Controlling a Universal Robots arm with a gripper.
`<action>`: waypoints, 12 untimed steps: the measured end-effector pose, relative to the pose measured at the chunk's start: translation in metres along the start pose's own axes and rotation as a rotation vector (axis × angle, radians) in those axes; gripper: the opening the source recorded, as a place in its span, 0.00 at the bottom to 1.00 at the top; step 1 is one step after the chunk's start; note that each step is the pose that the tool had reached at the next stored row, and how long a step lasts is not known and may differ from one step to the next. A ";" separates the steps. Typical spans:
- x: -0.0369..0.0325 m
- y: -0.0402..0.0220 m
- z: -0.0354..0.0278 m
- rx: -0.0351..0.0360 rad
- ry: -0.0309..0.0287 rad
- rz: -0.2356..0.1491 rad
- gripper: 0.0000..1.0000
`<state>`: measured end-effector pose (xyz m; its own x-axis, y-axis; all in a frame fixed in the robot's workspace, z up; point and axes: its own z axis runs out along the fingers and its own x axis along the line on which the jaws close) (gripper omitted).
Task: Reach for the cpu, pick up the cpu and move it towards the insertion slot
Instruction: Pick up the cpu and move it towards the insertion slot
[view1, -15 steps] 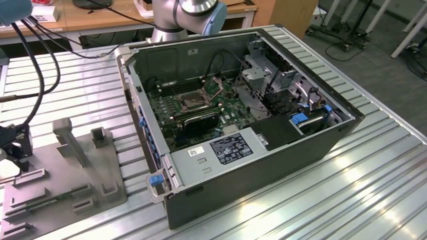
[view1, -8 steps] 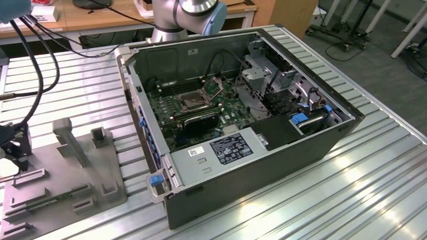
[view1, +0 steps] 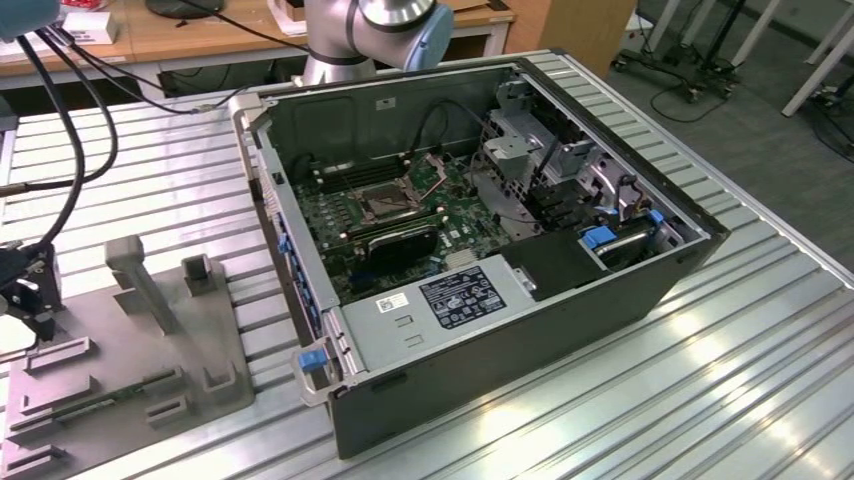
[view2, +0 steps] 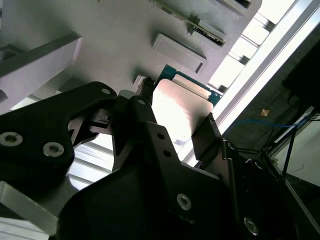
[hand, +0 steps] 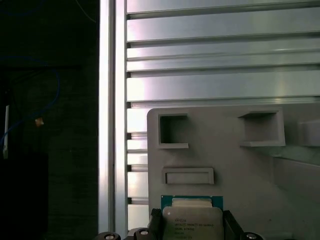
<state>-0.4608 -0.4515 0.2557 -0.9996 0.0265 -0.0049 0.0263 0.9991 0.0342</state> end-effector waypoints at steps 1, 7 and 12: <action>0.0000 0.0000 -0.0003 0.0000 -0.0001 0.000 0.55; 0.0000 0.0001 -0.0021 0.0002 0.0001 0.000 0.55; 0.0000 0.0001 -0.0037 0.0003 0.0001 0.000 0.55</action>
<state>-0.4608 -0.4515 0.2594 -0.9996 0.0265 -0.0047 0.0263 0.9991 0.0339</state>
